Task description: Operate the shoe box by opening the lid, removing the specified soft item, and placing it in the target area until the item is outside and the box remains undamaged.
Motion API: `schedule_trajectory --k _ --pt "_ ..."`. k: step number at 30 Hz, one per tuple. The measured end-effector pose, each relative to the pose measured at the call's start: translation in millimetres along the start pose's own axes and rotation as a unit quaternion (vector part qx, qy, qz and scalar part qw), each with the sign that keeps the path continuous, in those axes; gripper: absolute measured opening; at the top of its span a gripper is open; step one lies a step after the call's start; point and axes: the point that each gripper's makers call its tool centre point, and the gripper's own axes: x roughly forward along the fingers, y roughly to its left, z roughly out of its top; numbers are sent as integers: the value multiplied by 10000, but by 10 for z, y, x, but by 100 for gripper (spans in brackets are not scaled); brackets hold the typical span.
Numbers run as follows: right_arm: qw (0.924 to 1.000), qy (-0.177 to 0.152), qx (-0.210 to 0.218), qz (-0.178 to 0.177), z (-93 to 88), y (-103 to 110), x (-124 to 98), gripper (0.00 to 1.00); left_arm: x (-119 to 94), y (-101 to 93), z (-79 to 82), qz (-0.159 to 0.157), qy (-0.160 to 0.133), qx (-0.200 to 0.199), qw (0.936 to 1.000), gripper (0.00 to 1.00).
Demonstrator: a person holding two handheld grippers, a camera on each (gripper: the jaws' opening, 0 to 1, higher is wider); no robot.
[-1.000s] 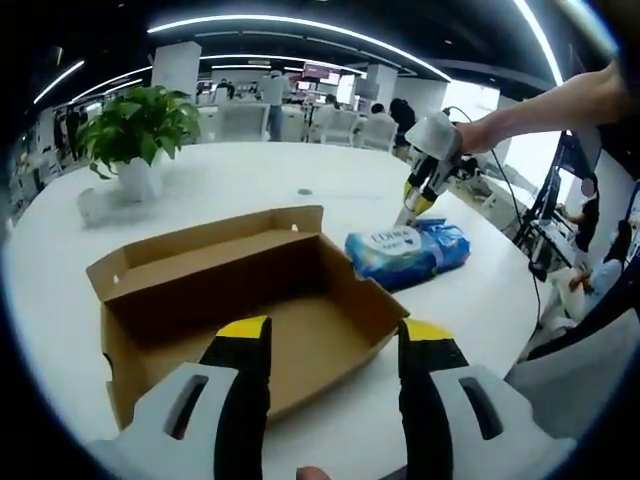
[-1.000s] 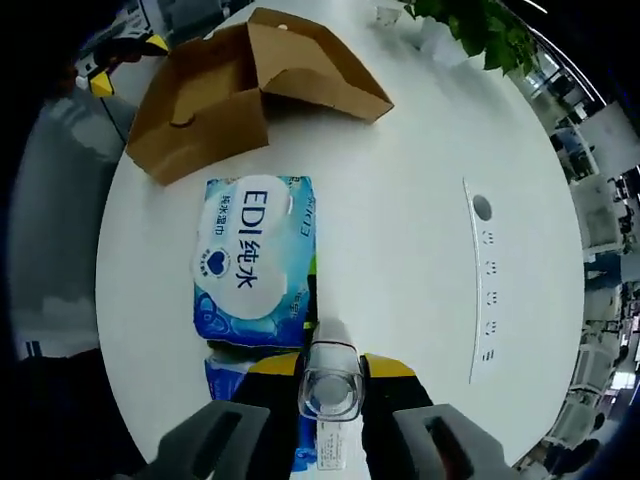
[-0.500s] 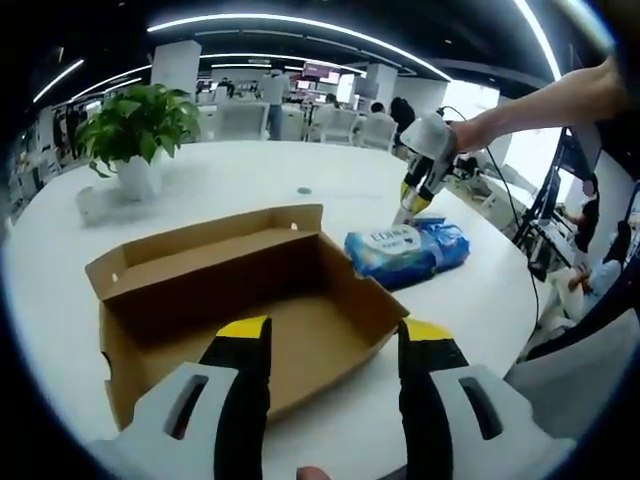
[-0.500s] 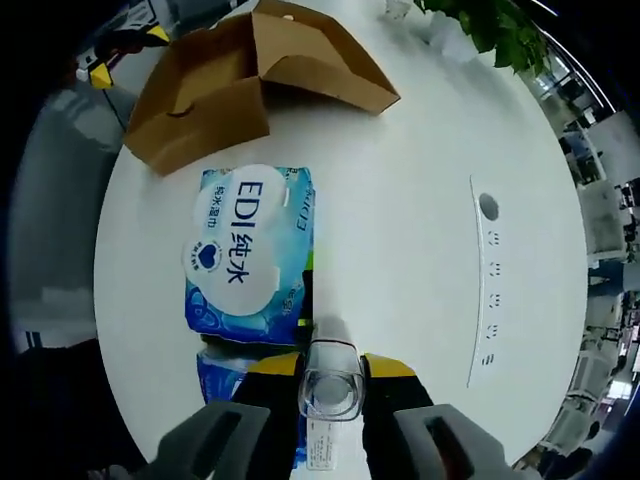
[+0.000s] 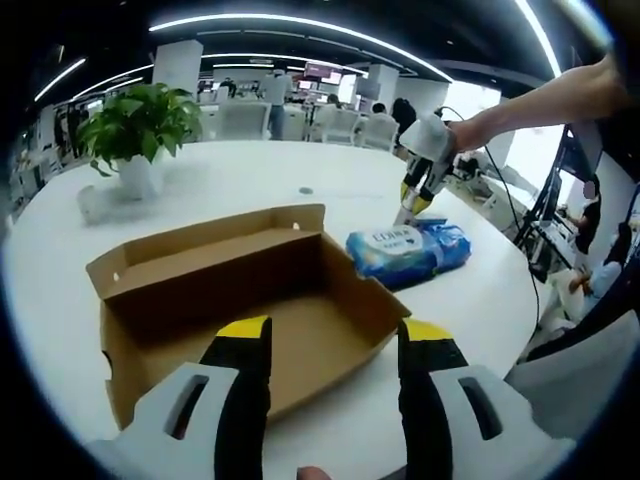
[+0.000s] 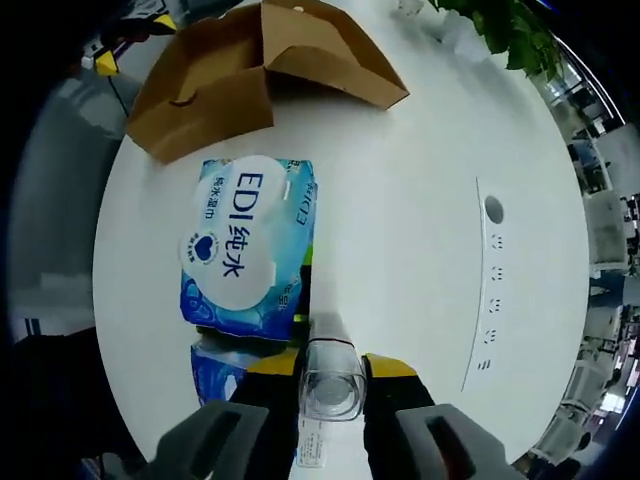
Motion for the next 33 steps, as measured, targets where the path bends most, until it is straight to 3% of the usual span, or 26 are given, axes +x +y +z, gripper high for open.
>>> schedule_trajectory --k 23,33 --pt "9997 -112 115 -209 8 -116 -55 30 10 -22 -29 -35 65 45 10000 50" --pt "9948 -498 780 -428 7 -185 -322 34 24 -52 -66 -98 140 148 9997 50"
